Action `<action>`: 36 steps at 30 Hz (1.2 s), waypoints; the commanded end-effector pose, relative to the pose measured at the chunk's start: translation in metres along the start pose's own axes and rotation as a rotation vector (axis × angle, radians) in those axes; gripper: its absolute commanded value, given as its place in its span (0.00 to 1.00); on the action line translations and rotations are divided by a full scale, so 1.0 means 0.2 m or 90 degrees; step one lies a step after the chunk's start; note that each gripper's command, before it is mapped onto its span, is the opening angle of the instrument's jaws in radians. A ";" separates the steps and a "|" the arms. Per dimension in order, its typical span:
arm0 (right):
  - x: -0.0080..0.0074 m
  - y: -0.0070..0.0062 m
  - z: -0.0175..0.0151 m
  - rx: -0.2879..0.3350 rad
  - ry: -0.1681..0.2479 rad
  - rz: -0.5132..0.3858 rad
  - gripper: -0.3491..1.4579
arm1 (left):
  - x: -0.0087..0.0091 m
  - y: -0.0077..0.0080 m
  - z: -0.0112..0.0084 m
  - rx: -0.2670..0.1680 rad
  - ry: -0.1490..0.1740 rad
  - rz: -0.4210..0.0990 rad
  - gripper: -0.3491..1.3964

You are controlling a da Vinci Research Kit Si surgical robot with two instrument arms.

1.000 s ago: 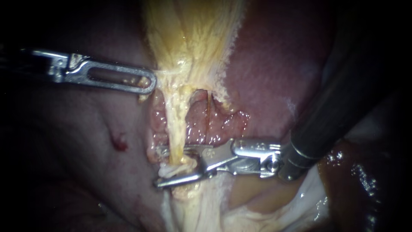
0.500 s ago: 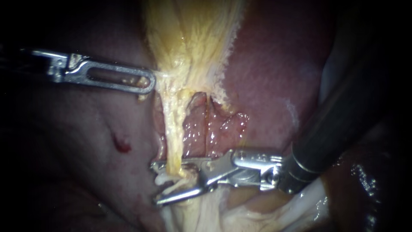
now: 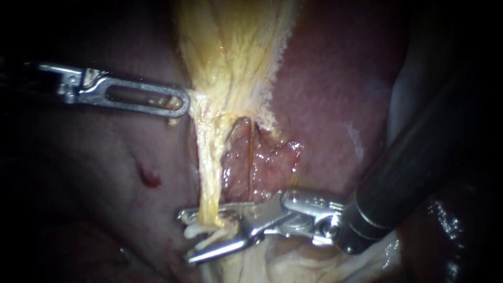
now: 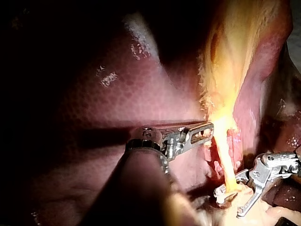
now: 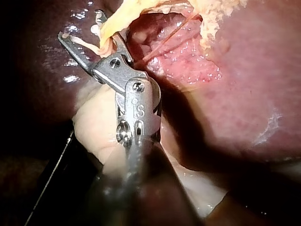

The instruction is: Clipping second clip left tube

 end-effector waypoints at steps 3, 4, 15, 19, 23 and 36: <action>0.002 0.000 -0.001 -0.003 0.006 0.007 0.46 | 0.000 0.000 0.000 0.000 0.000 0.000 0.00; 0.003 0.000 -0.002 -0.002 0.007 0.009 0.46 | 0.000 0.000 0.000 0.000 0.000 0.000 0.00; 0.005 0.001 -0.003 -0.002 0.015 0.016 0.44 | 0.000 0.000 0.000 0.000 0.000 0.000 0.00; 0.005 0.001 -0.004 -0.002 0.017 0.019 0.41 | 0.000 0.000 0.000 0.000 0.000 0.000 0.00; 0.004 0.001 -0.005 -0.007 0.017 0.019 0.36 | 0.000 0.000 0.000 0.000 0.000 0.000 0.00; 0.002 0.003 -0.010 -0.014 0.019 0.023 0.08 | 0.000 0.001 0.000 0.000 0.000 0.000 0.00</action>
